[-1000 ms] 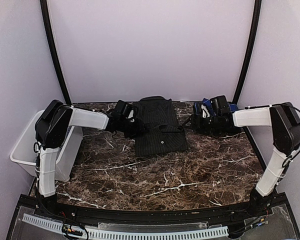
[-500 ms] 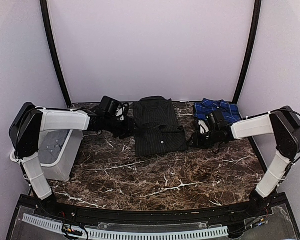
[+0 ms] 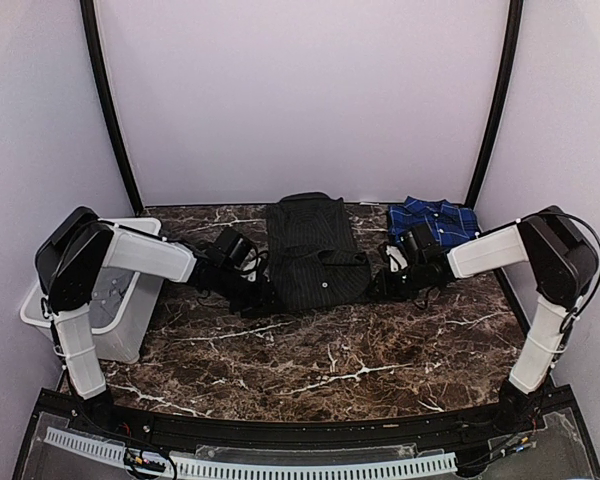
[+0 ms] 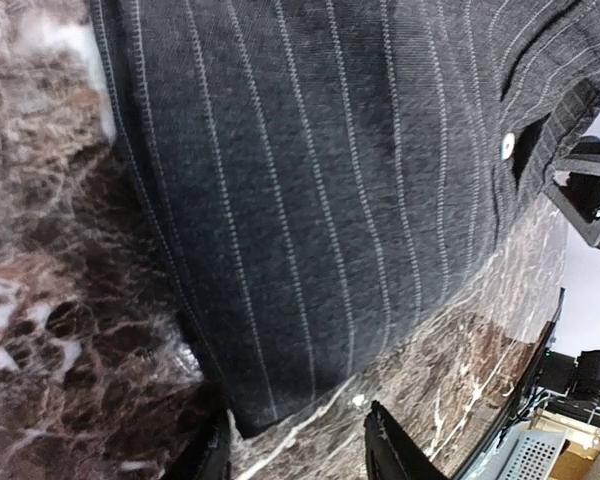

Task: Fold and stack the long sleeve shirts
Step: Move the 2/3-rectangle-folded shirt to the center of the board.

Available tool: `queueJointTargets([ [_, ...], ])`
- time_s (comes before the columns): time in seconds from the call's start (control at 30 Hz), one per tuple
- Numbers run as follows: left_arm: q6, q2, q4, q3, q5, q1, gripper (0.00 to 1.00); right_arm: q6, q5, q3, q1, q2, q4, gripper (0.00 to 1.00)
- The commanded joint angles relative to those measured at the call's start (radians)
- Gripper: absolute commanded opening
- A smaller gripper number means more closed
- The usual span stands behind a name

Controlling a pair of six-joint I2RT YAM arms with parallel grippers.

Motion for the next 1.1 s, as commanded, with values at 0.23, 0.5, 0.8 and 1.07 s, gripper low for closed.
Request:
queueJointTargets([
  [0.23,-0.017,0.068,-0.085,0.057,-0.090,-0.008,0.29,0.024,0.013,0.015,0.035,0.035,0.005,0.07],
  [0.5,0.017,0.033,-0.149,0.052,-0.062,-0.013,0.00,0.080,-0.009,-0.054,0.070,-0.027,-0.015,0.00],
  [0.8,0.003,-0.161,-0.218,-0.149,-0.030,-0.091,0.00,0.234,-0.002,-0.285,0.225,-0.203,0.005,0.00],
  [1.07,-0.063,-0.312,-0.270,-0.262,-0.070,-0.183,0.19,0.329,0.064,-0.382,0.329,-0.386,-0.049,0.20],
])
